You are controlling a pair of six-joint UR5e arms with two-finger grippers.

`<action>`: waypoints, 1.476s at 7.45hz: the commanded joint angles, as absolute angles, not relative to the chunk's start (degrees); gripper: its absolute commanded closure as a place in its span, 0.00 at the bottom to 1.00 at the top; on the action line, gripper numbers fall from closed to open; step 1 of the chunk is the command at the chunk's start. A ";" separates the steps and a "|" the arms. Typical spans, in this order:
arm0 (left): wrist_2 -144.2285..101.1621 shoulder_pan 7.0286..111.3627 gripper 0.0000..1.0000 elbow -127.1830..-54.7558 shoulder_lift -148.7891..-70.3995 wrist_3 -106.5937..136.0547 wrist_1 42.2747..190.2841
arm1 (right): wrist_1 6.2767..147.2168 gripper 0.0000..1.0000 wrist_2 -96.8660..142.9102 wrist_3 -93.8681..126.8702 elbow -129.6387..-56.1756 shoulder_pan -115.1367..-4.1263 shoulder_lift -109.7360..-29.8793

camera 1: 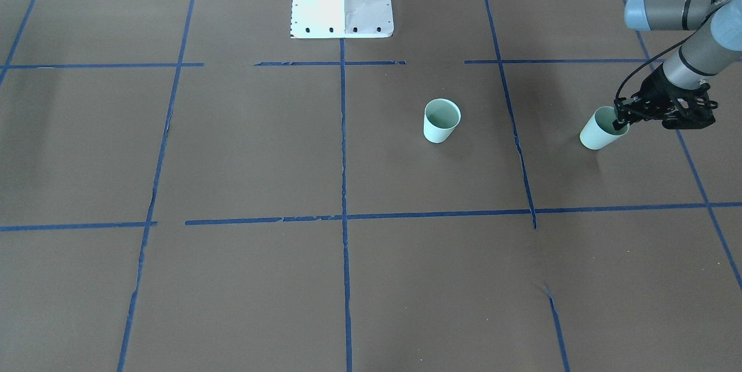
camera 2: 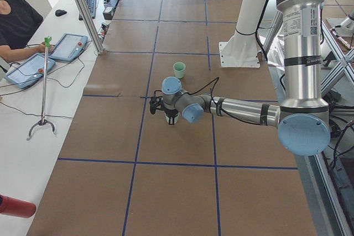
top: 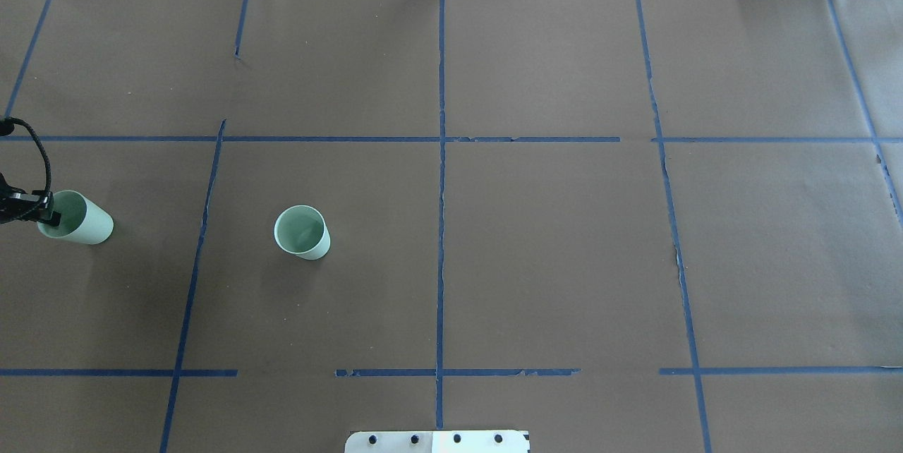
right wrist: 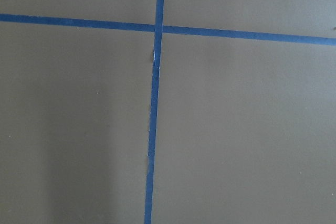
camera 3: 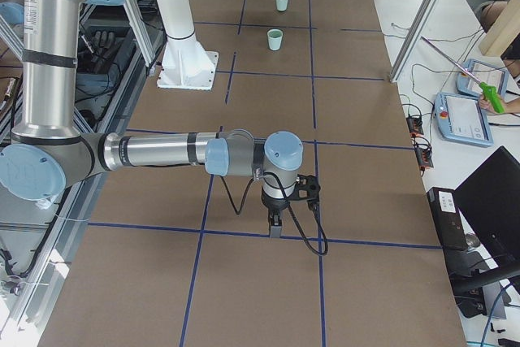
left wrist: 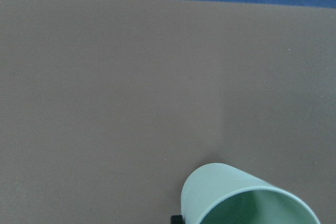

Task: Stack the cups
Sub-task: 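Lower the left gripper onto the outer cup and grasp its rim, then lift the green cup with the left gripper toward the other cup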

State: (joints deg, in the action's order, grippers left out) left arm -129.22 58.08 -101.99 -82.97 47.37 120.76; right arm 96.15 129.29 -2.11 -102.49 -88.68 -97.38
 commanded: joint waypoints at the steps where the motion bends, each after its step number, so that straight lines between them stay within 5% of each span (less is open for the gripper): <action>1: -132.09 62.03 1.00 -110.52 -83.32 46.06 110.10 | 96.24 0.00 129.29 -2.11 -102.48 -88.68 -97.38; 4: -132.10 63.98 1.00 -122.93 -88.20 44.91 87.36 | 96.15 0.00 129.29 -2.11 -102.48 -88.68 -97.38; 6: -132.10 62.15 1.00 -124.53 -98.49 51.63 76.14 | 96.15 0.00 129.29 -2.11 -102.48 -88.68 -97.38; 11: -131.75 45.72 1.00 -119.22 -110.46 74.94 81.09 | 96.15 0.00 129.29 -2.11 -102.48 -88.68 -97.38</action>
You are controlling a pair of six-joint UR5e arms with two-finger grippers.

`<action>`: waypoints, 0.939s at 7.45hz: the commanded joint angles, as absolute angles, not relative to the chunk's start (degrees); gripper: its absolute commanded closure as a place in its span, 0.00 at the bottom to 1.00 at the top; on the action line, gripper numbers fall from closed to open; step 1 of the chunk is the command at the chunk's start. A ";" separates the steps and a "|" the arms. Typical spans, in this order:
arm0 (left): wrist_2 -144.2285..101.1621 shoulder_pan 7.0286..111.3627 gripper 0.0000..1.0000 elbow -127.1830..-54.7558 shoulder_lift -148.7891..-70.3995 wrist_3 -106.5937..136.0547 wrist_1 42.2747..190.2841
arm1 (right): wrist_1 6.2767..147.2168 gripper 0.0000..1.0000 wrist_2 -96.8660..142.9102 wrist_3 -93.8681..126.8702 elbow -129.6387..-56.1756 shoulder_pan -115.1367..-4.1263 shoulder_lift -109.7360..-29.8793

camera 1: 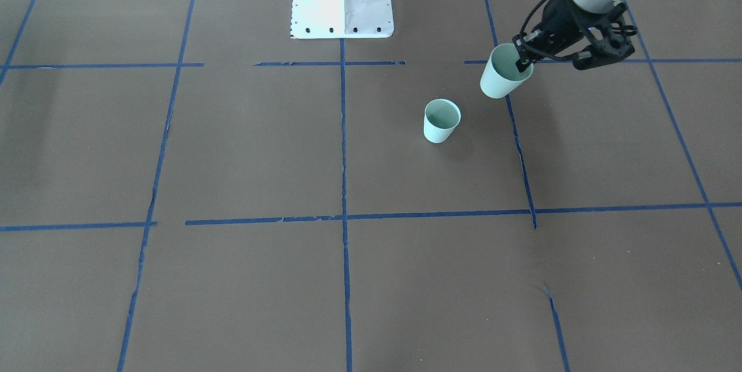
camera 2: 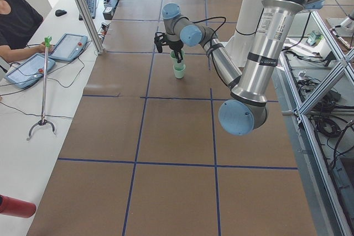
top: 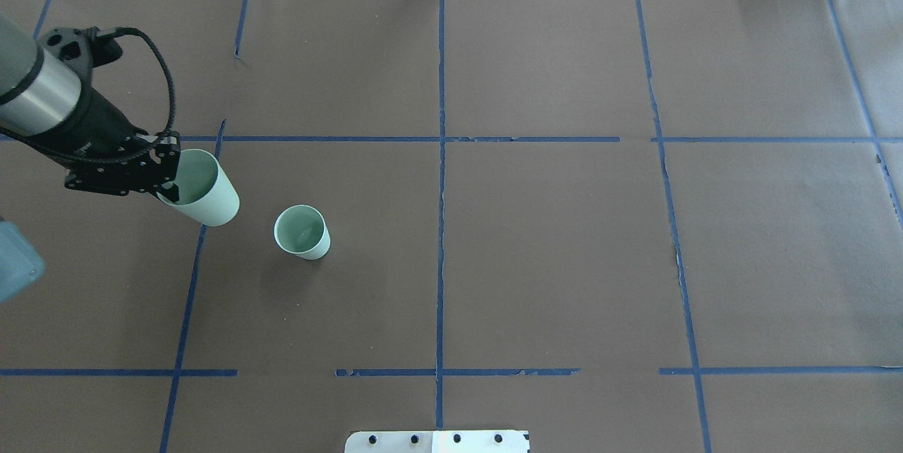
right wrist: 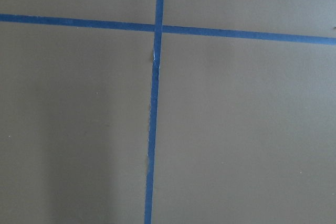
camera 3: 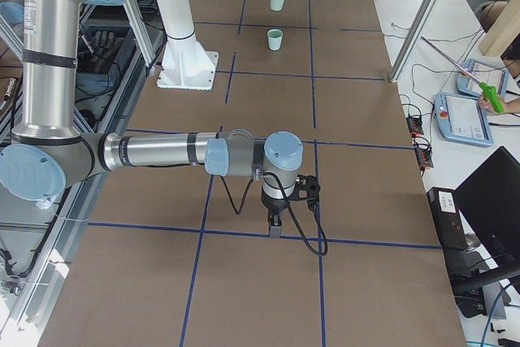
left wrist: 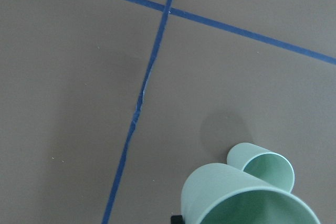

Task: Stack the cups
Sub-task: 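Lift the green cup with the left gripper toward the other cup, then lower the held cup into the other green cup and release it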

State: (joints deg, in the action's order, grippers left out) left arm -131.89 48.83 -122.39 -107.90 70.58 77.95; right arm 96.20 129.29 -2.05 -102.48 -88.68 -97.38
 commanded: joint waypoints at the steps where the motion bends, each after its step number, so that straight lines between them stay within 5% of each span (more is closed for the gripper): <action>1: -131.66 45.09 1.00 -117.18 -110.74 75.84 83.82 | 96.24 0.00 129.29 -2.11 -102.48 -88.68 -97.38; 7: -130.25 43.33 1.00 -111.72 -112.23 75.67 87.09 | 96.24 0.00 129.29 -2.11 -102.48 -88.68 -97.38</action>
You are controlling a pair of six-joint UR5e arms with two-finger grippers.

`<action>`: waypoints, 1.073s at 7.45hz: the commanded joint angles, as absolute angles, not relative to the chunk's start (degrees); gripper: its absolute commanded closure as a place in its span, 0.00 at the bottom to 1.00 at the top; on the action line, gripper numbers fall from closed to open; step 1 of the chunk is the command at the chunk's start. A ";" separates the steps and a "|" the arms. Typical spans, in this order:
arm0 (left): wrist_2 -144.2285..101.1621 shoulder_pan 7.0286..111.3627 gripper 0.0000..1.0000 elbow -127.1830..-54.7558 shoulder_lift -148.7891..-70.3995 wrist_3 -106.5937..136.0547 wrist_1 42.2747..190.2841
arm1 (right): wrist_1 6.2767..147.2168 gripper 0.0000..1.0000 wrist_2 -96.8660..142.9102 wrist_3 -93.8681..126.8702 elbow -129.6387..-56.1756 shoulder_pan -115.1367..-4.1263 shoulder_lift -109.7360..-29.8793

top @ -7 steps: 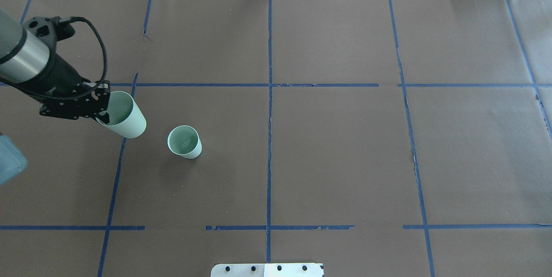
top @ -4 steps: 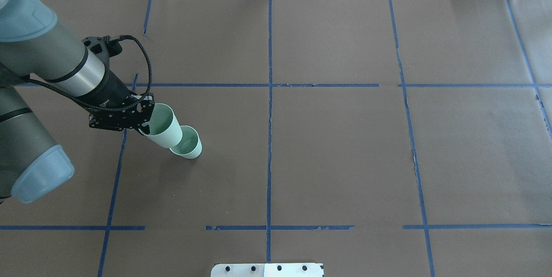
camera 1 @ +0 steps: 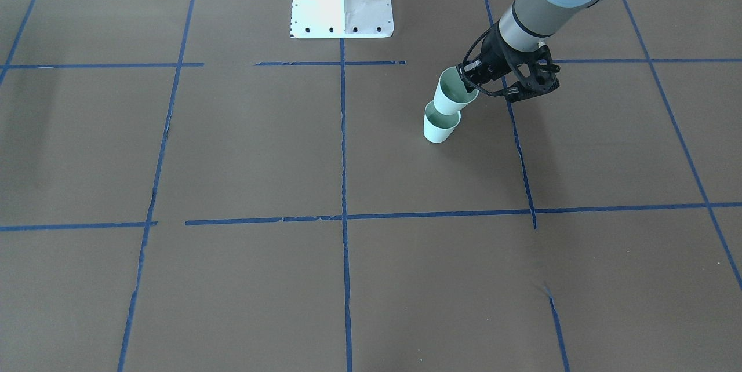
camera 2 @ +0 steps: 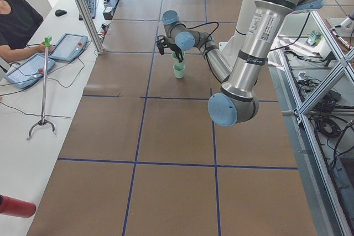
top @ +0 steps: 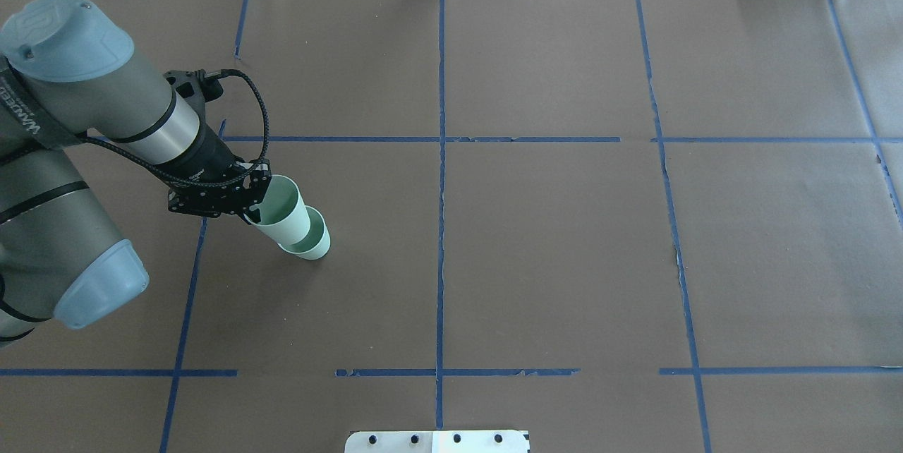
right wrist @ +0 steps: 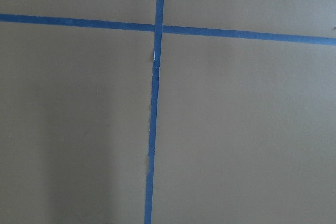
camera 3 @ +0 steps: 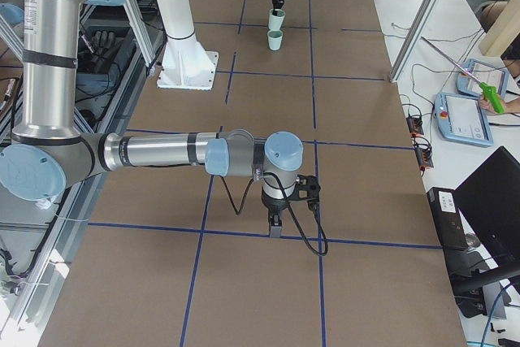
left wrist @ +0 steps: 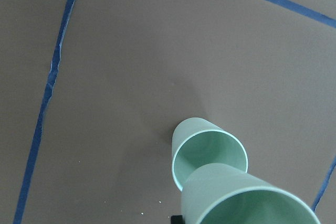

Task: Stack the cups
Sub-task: 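Lower the held cup into the other green cup and release it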

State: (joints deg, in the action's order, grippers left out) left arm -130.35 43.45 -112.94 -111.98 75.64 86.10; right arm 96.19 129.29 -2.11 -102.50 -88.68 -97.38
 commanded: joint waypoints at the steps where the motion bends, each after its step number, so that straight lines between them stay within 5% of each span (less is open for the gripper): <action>1: -130.17 43.33 1.00 -111.19 -112.85 75.67 87.10 | 96.15 0.00 129.29 -2.11 -102.48 -88.68 -97.38; 8: -129.81 43.24 1.00 -109.35 -113.20 75.15 87.27 | 96.15 0.00 129.29 -2.11 -102.48 -88.68 -97.38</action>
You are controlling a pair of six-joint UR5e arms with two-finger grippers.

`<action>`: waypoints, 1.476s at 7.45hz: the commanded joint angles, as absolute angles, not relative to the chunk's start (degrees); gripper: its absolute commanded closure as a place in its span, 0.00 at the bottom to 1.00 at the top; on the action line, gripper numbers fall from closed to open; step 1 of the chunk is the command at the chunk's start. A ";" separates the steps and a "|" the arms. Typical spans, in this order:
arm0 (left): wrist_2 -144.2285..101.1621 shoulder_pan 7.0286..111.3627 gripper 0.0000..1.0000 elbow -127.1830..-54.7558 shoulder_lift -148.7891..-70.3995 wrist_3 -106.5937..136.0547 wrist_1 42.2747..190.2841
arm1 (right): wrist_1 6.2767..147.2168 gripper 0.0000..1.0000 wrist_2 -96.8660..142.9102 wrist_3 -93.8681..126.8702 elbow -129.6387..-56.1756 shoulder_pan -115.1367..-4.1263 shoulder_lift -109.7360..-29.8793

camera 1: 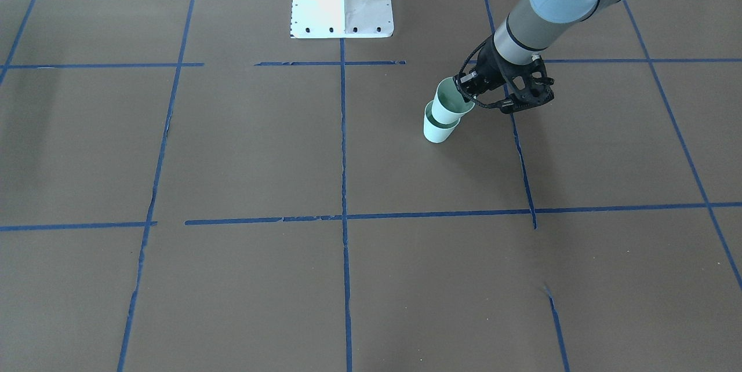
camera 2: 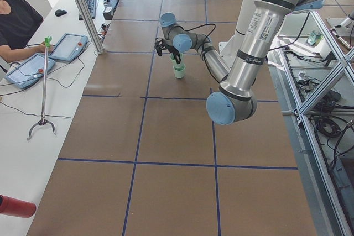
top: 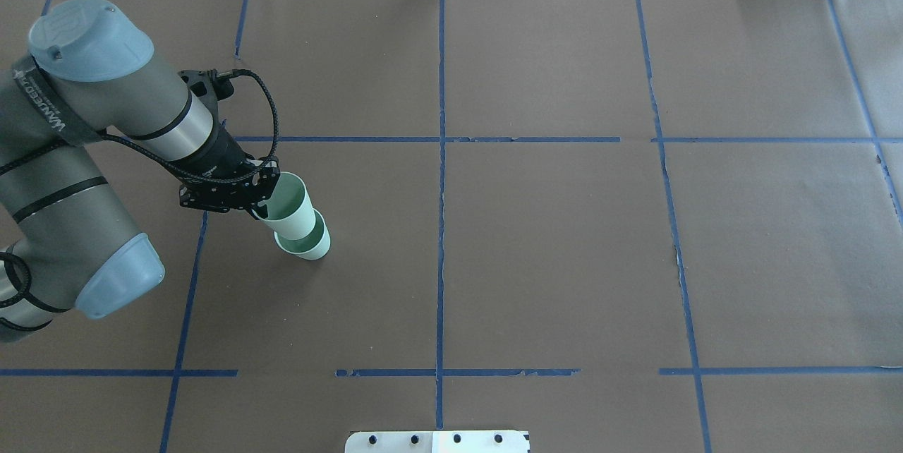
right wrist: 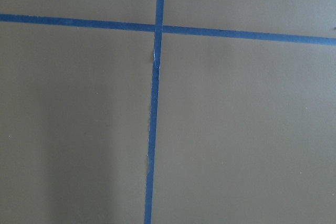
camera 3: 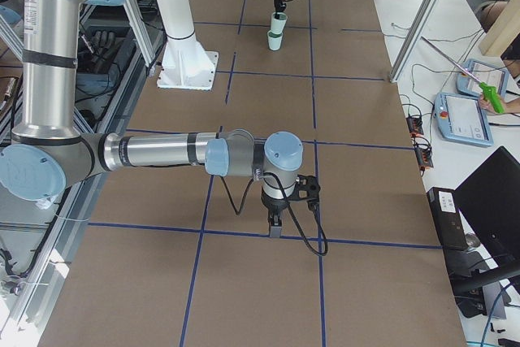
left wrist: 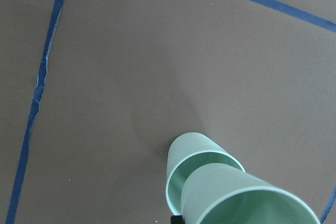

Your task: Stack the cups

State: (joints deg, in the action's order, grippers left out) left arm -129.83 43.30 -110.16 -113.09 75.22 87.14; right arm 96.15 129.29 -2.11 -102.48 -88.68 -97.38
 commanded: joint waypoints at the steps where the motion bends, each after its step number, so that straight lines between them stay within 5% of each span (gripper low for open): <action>1: -129.81 43.33 1.00 -108.64 -112.94 74.97 89.02 | 96.24 0.00 129.29 -2.11 -102.48 -88.68 -97.38; 3: -129.90 43.33 1.00 -108.28 -113.11 75.15 89.21 | 96.24 0.00 129.29 -2.11 -102.48 -88.68 -97.38; 4: -129.90 43.33 0.58 -108.37 -113.12 74.97 89.30 | 96.15 0.00 129.29 -2.11 -102.48 -88.68 -97.38; 5: -129.82 43.33 0.01 -108.54 -113.12 74.97 89.38 | 96.15 0.00 129.29 -2.11 -102.48 -88.68 -97.38; 11: -129.64 55.17 0.00 -113.56 -108.66 52.92 88.16 | 96.15 0.00 129.29 -2.11 -102.57 -88.68 -97.38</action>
State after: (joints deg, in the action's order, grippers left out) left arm -129.68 51.04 -113.56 -110.83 63.36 88.79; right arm 96.16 129.29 -2.11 -102.51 -88.68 -97.38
